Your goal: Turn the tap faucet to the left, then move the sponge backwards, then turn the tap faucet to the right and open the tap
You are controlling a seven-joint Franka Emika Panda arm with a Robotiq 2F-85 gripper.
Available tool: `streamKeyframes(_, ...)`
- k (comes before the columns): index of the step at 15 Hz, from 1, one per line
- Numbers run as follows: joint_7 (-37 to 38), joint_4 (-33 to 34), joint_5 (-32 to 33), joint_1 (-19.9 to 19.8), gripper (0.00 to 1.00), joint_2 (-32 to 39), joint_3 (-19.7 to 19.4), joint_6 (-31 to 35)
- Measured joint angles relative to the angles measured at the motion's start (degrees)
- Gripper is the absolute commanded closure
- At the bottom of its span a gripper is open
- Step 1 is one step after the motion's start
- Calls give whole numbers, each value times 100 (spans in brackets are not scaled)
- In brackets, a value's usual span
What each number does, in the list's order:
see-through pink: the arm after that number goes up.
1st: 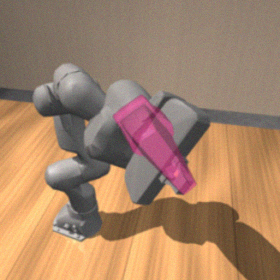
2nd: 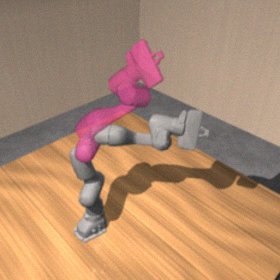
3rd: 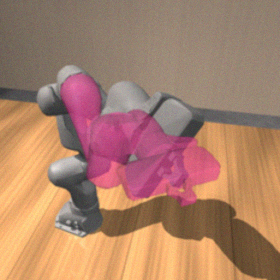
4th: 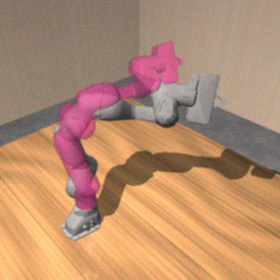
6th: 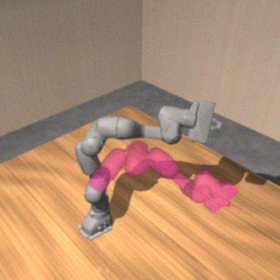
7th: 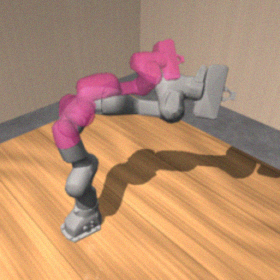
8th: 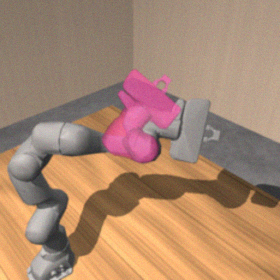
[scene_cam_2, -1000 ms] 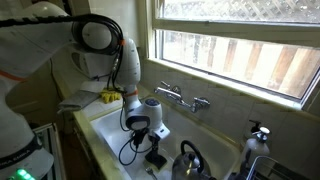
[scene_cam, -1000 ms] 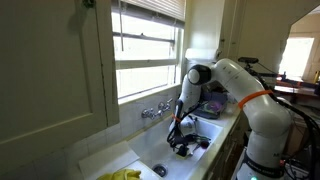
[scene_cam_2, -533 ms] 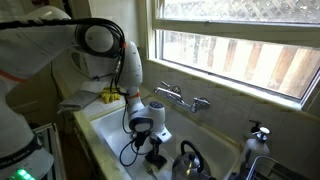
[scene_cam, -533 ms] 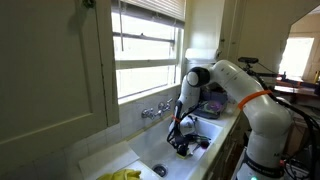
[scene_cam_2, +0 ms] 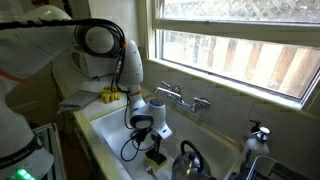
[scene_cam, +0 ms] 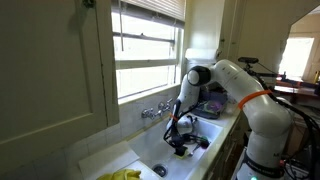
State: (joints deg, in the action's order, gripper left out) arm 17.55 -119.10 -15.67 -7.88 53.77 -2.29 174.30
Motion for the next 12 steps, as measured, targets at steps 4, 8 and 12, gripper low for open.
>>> streamKeyframes(4,-2,-26,-6,-85,100,-60,87,76)
streamKeyframes(8,-29,-133,-56,-337,100,-185,384,528)
streamKeyframes(12,-78,-150,-60,-581,100,-199,661,924)
